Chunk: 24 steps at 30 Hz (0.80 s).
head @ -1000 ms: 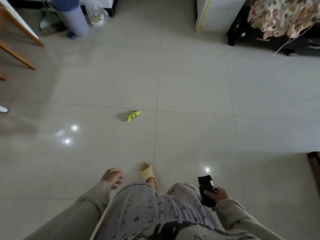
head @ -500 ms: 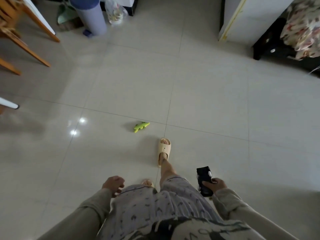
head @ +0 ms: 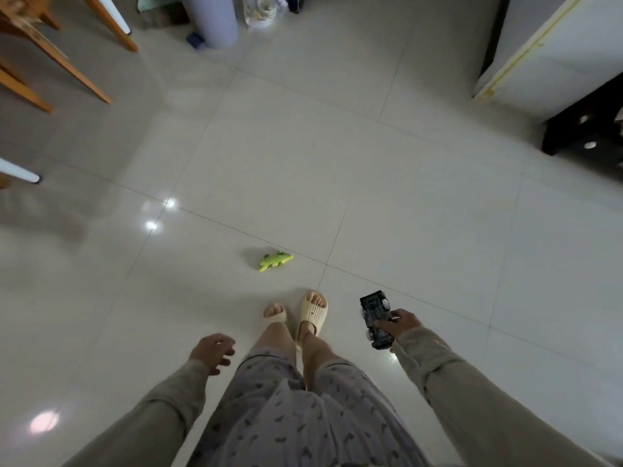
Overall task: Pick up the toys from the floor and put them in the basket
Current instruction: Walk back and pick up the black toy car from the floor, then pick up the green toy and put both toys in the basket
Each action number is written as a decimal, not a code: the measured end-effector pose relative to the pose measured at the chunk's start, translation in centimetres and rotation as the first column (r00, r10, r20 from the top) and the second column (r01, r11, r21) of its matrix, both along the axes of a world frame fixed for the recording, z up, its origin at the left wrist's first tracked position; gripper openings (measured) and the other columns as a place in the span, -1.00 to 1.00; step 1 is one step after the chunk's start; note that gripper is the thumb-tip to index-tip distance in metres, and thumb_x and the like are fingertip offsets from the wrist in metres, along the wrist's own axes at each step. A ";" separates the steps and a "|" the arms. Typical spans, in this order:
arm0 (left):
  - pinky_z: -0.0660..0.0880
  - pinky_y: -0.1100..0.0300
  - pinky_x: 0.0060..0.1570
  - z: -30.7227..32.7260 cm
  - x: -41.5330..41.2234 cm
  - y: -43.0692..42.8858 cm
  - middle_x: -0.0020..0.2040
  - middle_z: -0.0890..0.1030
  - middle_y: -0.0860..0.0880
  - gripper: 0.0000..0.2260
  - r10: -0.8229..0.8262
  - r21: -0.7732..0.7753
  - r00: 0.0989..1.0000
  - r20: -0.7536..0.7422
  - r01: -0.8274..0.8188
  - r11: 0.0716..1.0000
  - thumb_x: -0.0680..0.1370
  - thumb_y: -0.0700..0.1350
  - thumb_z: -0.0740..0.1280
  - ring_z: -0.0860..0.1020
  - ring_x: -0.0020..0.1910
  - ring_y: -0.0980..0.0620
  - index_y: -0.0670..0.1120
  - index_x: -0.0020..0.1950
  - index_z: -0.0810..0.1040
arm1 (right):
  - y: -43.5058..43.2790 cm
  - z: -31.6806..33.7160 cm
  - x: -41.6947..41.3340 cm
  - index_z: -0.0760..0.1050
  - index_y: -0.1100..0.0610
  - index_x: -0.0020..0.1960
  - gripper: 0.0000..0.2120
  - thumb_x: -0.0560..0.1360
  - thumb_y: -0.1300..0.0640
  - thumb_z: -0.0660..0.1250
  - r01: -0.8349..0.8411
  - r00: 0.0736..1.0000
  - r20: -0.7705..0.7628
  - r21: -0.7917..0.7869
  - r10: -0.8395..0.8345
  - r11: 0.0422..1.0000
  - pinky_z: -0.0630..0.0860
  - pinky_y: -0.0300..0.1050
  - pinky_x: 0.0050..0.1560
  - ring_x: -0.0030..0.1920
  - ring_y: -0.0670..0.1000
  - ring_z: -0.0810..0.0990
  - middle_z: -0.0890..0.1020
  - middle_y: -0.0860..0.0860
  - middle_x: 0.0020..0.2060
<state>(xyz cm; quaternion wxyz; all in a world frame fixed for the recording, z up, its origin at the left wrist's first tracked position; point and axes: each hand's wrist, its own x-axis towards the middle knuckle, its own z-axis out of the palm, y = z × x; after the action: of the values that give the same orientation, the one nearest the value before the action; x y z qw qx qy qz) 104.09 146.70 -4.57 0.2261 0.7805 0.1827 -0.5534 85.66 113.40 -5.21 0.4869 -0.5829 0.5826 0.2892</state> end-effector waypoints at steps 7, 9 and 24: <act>0.26 0.26 -0.41 -1.8 5.7 -8.1 -0.16 0.55 -0.18 -0.82 -0.150 -0.016 0.988 0.022 0.150 0.989 0.51 -0.17 0.23 0.48 -0.21 -0.07 -0.07 -0.30 0.46 | -1.4 -2.7 3.2 0.41 0.35 0.26 -0.51 0.42 0.17 0.43 -0.018 0.999 -0.041 0.016 0.019 1.000 0.47 0.04 0.24 0.17 0.21 0.59 0.60 0.26 0.18; 0.27 0.28 -0.41 -2.9 7.7 -10.5 -0.17 0.57 -0.18 -0.79 -0.178 -0.029 0.983 0.038 0.179 0.983 0.51 -0.17 0.22 0.49 -0.21 -0.06 -0.05 -0.33 0.47 | -1.6 -4.1 4.2 0.42 0.36 0.26 -0.52 0.42 0.17 0.43 -0.030 0.998 -0.051 0.026 0.032 0.999 0.47 0.05 0.24 0.17 0.21 0.58 0.60 0.26 0.18; 0.44 0.07 0.14 -34.0 16.1 -18.6 0.23 0.57 -0.21 -0.56 -0.461 0.134 0.879 0.124 0.445 0.885 0.44 -0.13 0.27 0.51 0.22 -0.22 -0.08 0.33 0.40 | -3.0 -29.7 10.8 0.46 0.29 0.18 -0.60 0.40 0.20 0.44 0.054 0.997 -0.054 0.072 -0.051 0.996 0.60 0.19 -0.21 -0.10 0.35 0.66 0.64 0.27 -0.01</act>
<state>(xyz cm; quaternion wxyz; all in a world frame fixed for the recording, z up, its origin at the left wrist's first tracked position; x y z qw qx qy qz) 120.16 128.07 -38.54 0.0635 0.8520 0.0049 -0.5197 96.42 110.45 -34.94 0.5000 -0.5413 0.5993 0.3128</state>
